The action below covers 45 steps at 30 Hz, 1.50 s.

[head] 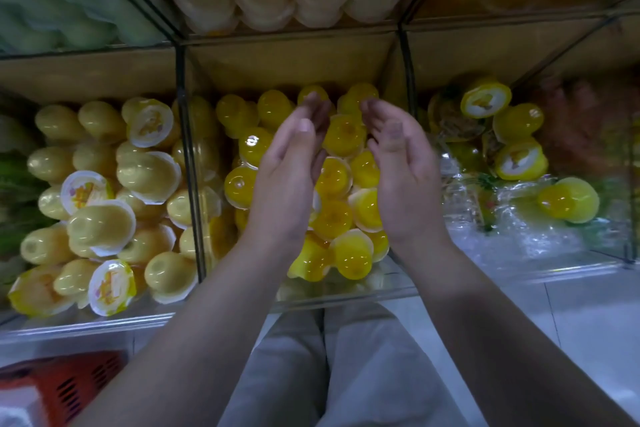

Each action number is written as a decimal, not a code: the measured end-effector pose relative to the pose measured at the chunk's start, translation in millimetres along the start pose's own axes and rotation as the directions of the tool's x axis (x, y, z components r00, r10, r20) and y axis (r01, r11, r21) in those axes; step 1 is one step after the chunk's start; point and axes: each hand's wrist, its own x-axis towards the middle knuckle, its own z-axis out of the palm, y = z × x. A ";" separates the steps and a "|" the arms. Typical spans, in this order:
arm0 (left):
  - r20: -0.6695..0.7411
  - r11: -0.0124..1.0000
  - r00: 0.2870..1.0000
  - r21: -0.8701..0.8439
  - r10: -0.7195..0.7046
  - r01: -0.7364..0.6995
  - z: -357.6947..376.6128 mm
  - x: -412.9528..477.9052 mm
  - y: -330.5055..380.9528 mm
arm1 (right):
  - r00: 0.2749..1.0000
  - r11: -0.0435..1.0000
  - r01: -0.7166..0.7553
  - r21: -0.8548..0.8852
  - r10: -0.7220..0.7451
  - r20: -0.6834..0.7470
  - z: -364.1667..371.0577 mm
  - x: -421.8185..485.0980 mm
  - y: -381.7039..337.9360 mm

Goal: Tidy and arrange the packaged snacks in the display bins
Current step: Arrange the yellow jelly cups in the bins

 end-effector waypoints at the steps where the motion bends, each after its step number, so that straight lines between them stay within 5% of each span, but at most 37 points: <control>1: 0.028 1.000 1.000 -0.013 -0.007 0.008 7.6 2.0 1.6 | 1.000 1.000 0.002 0.013 -0.002 0.001 -3.4 1.7 -1.6; 11: 0.116 0.997 0.993 -0.069 -0.022 0.030 91.2 13.7 3.2 | 0.996 0.999 0.036 0.021 -0.034 -0.087 -61.4 25.8 -5.9; 23: -0.001 0.978 0.988 0.146 -0.153 0.151 163.2 49.2 -22.8 | 0.967 0.986 -0.134 -0.101 0.108 -0.229 -126.7 67.0 14.8; 29: -0.124 0.930 0.939 0.149 -0.320 0.337 190.2 73.4 -32.1 | 0.924 0.961 -0.271 -0.045 0.247 -0.293 -142.2 96.8 27.8; 39: -0.173 0.868 0.881 0.168 -0.441 0.467 199.3 103.1 -67.7 | 0.889 0.914 -0.406 0.004 0.396 -0.230 -156.7 110.9 37.3; 45: -0.147 0.911 0.913 0.113 -0.380 0.397 196.9 89.2 -56.1 | 0.894 0.922 -0.384 0.058 0.387 -0.227 -153.8 106.2 38.5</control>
